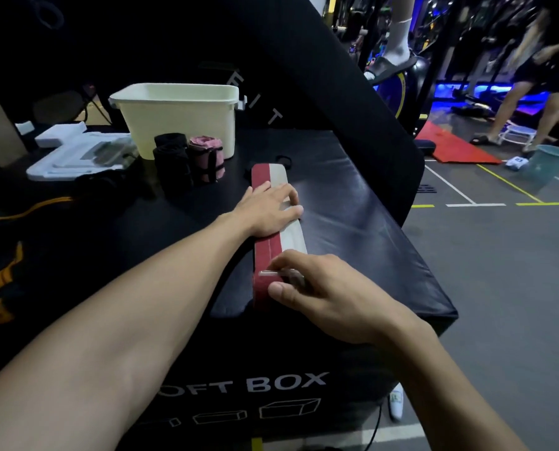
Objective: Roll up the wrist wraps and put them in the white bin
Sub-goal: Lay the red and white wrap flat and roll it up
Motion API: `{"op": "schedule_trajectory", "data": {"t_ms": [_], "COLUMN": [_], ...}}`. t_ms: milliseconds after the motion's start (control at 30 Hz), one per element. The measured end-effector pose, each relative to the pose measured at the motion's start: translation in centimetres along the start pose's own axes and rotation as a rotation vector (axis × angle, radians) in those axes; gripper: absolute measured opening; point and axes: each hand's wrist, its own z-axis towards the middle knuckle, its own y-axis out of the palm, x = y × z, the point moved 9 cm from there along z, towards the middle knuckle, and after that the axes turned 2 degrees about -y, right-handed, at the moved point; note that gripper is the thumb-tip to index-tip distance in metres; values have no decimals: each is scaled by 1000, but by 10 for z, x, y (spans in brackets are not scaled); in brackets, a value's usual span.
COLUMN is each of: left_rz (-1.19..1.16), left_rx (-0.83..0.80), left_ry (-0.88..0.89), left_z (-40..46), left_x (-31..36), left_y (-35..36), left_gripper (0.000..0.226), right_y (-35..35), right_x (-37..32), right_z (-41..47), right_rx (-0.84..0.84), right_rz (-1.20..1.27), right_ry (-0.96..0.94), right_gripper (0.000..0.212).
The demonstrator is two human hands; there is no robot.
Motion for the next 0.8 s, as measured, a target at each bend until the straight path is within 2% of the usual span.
{"op": "schedule_trajectory", "data": {"t_ms": [133, 333, 500, 800], "left_rz": [-51, -61, -117, -145], "left_rx": [81, 91, 103, 144], "left_ry": [42, 30, -23, 22], "left_z": [-3, -2, 0, -1], "left_x": [1, -1, -8, -8], "left_y": [-9, -10, -8, -10], "left_gripper": [22, 19, 31, 23], "right_y": [1, 3, 3, 5], "right_x": [-2, -8, -9, -8], "right_z": [1, -5, -4, 6], "right_rx": [-24, -1, -12, 5], "right_rz": [22, 6, 14, -92], "right_ry": [-5, -18, 26, 131], "right_gripper": [28, 26, 28, 37]}}
